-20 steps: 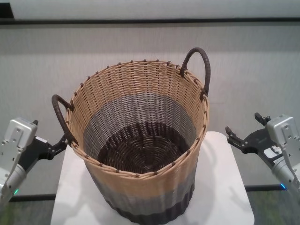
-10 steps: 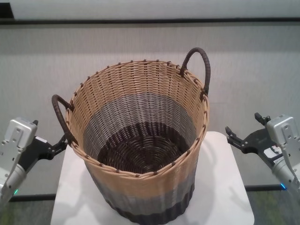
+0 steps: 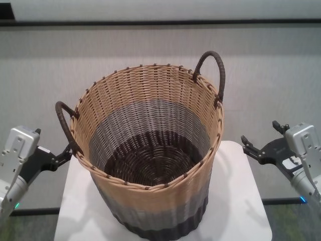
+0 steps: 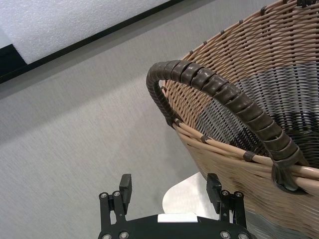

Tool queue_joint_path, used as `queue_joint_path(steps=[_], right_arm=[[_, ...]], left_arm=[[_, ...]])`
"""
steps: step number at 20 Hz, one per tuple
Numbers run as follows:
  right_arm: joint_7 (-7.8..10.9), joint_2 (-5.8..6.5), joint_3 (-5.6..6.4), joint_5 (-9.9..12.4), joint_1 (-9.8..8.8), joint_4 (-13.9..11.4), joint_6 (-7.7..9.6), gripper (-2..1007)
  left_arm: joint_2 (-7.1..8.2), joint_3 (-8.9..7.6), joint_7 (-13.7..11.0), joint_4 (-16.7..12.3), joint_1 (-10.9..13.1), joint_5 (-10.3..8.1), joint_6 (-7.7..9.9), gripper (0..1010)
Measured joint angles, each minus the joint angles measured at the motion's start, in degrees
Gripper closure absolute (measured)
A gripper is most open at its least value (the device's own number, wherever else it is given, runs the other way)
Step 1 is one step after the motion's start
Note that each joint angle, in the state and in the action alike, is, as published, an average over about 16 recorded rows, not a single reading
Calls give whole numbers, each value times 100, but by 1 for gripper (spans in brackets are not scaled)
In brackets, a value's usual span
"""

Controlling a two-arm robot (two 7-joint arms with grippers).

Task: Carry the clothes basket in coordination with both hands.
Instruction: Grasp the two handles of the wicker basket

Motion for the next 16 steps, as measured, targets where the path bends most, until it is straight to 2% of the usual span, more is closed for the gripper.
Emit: queue_joint_path(steps=[9, 16], right_arm=[[8, -1, 0, -1, -1, 2, -2, 0], [120, -10, 41, 55, -71, 25, -67, 0]], left_arm=[[0, 0, -4, 0, 0, 0, 0, 11], [2, -51, -35, -65, 41, -30, 51, 11]])
